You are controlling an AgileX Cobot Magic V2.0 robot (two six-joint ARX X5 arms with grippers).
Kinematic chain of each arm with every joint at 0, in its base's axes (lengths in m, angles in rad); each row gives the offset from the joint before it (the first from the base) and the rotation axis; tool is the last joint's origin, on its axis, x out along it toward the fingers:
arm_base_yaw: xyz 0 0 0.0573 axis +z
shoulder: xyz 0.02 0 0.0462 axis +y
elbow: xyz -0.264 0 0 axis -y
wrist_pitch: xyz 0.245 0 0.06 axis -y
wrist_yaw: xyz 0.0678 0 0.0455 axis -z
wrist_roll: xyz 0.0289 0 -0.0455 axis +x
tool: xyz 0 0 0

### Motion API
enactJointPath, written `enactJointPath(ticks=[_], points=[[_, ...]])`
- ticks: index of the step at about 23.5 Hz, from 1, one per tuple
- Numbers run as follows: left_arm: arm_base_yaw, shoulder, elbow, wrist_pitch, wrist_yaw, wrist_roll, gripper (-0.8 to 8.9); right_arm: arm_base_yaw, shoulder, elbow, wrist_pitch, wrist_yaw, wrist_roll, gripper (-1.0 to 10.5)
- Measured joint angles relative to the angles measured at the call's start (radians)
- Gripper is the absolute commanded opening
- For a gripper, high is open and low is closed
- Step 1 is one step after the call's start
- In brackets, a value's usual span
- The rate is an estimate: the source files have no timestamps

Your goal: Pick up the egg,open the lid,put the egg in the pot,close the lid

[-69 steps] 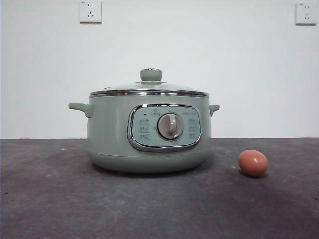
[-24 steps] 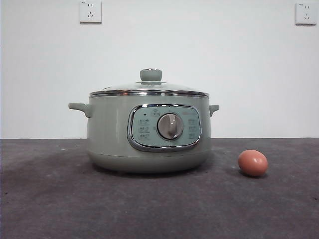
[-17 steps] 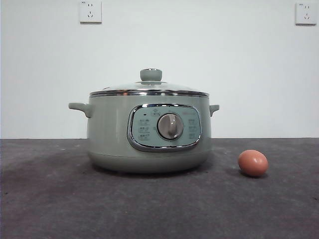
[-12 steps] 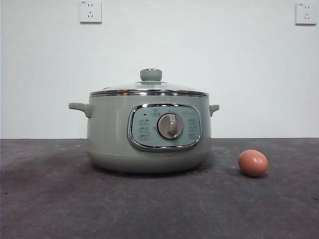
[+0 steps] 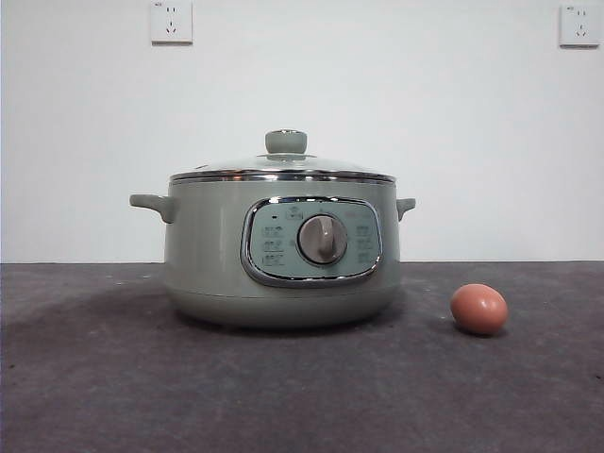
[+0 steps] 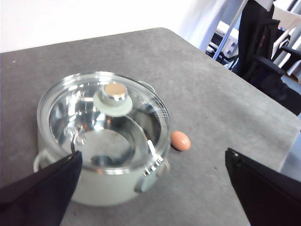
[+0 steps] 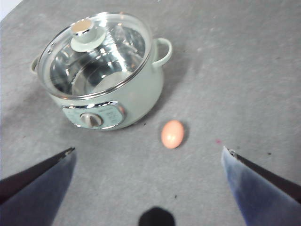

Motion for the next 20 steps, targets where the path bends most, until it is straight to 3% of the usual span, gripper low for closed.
enactJointPath(ticks=[12, 20], points=[[-0.216, 0.637, 0.42, 0.02, -0.265, 0.114, 6.26, 0.0, 0.073, 0.0, 0.0, -0.036, 0.003, 5.7], [-0.28, 0.809, 0.454, 0.1, -0.346, 0.163, 6.26, 0.0, 0.074, 0.0, 0.0, -0.036, 0.003, 5.7]])
